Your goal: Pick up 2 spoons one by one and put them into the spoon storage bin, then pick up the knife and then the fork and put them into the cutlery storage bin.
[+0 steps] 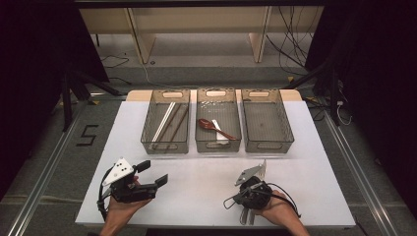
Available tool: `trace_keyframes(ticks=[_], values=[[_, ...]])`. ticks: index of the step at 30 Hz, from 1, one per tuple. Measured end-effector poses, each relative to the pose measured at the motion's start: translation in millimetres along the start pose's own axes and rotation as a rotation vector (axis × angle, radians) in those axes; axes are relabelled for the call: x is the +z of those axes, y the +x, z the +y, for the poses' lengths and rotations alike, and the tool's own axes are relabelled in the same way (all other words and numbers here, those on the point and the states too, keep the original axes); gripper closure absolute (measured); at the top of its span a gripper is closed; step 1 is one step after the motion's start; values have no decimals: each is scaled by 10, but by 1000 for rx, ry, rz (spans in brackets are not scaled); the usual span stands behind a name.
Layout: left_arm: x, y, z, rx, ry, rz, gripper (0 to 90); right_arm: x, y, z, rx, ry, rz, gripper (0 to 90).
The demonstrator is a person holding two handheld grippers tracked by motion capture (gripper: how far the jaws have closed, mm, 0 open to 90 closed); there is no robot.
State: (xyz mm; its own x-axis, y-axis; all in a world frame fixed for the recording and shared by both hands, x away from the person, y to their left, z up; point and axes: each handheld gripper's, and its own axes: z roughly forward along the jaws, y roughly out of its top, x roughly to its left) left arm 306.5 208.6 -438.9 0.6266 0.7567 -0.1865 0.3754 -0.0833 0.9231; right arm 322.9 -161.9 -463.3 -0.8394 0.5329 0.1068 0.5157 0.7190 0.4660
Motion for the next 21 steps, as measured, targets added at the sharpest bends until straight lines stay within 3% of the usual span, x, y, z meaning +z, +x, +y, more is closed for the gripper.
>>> trace_keyframes(ticks=[21], values=[[-9, 4, 0, -3, -5, -2, 159, -3, 47, -104, -2, 40, -22, 900]])
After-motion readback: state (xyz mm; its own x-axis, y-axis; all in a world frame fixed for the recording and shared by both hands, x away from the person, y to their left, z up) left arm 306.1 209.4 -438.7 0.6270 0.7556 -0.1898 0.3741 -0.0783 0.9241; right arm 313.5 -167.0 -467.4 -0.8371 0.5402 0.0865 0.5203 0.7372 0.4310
